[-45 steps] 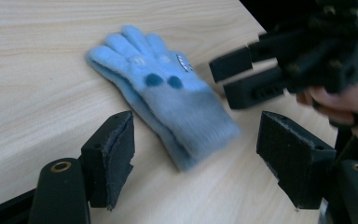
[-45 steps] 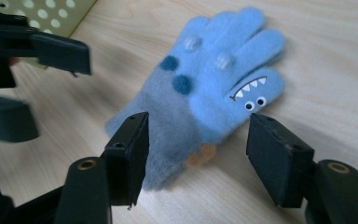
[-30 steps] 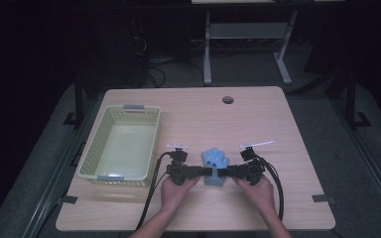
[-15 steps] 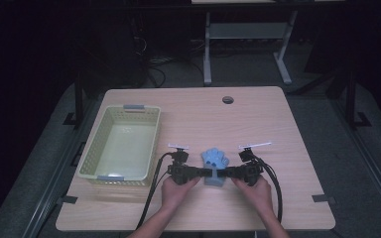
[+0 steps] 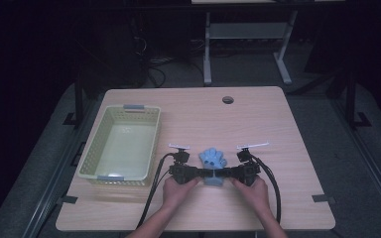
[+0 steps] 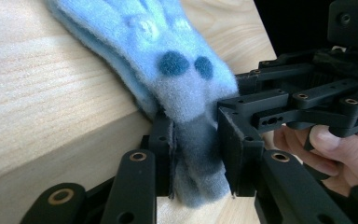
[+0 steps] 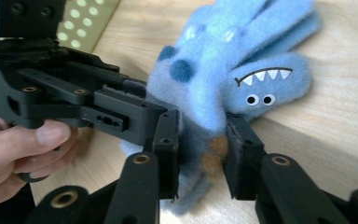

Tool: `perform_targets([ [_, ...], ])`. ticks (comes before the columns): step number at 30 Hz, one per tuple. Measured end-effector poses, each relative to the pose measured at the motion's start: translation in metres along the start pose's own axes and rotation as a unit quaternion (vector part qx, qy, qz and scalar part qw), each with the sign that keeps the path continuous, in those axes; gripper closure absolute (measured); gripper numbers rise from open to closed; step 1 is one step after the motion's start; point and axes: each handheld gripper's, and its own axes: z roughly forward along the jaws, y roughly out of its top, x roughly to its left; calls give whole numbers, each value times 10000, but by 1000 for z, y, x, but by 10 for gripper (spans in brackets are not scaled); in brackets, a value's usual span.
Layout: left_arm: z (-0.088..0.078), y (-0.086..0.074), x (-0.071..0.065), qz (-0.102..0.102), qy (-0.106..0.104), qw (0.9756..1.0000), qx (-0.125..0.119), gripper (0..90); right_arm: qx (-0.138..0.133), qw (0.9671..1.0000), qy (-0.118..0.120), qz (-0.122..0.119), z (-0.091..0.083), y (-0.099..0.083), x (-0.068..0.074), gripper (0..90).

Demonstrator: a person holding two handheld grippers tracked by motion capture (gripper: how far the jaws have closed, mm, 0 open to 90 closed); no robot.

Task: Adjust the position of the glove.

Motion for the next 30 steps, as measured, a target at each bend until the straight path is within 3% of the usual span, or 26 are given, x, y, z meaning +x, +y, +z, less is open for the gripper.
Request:
perform_targets([
  [15, -6, 6, 1, 58, -207, 9998, 13, 734, -108, 9998, 150, -124, -3, 2, 4, 767],
  [22, -18, 9, -3, 105, -417, 9990, -147, 734, -188, 9994, 141, -267, -10, 10, 16, 774],
  [26, -24, 11, -8, 264, -348, 9989, -153, 733, -182, 9991, 153, -357, -12, 14, 23, 775],
  [30, -28, 12, -11, 295, -378, 9987, -199, 734, -193, 9989, 179, -393, -15, 17, 27, 775],
])
